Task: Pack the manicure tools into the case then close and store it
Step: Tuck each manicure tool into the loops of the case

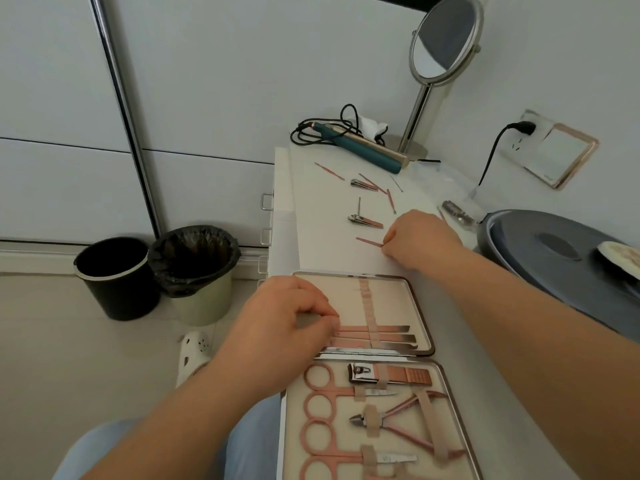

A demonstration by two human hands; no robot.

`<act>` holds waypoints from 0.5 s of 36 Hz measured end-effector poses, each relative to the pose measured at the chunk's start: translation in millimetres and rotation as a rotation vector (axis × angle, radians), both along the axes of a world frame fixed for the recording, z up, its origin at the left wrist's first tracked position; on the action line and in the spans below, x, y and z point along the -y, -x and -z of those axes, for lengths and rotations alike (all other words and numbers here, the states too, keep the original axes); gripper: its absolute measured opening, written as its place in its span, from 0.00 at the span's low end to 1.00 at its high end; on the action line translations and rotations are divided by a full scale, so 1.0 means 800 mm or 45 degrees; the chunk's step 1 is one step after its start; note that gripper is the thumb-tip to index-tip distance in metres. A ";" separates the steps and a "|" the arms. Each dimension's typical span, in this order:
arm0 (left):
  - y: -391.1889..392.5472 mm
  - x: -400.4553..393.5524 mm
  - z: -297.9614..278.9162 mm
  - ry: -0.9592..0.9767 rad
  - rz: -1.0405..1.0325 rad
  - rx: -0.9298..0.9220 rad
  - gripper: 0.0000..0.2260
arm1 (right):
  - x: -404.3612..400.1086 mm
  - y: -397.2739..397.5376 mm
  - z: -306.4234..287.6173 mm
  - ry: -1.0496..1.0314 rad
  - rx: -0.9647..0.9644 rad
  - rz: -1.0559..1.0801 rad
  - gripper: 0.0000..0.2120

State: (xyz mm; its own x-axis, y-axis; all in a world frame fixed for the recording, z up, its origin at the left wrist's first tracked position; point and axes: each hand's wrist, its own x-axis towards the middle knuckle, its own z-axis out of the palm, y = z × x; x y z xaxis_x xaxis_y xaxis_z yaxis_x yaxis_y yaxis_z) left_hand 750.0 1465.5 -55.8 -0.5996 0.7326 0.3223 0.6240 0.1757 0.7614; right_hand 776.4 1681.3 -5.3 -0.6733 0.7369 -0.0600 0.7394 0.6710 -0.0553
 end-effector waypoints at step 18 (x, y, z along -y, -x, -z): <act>0.002 -0.001 -0.016 0.051 0.050 0.202 0.06 | 0.029 -0.022 -0.011 -0.167 -0.025 -0.209 0.08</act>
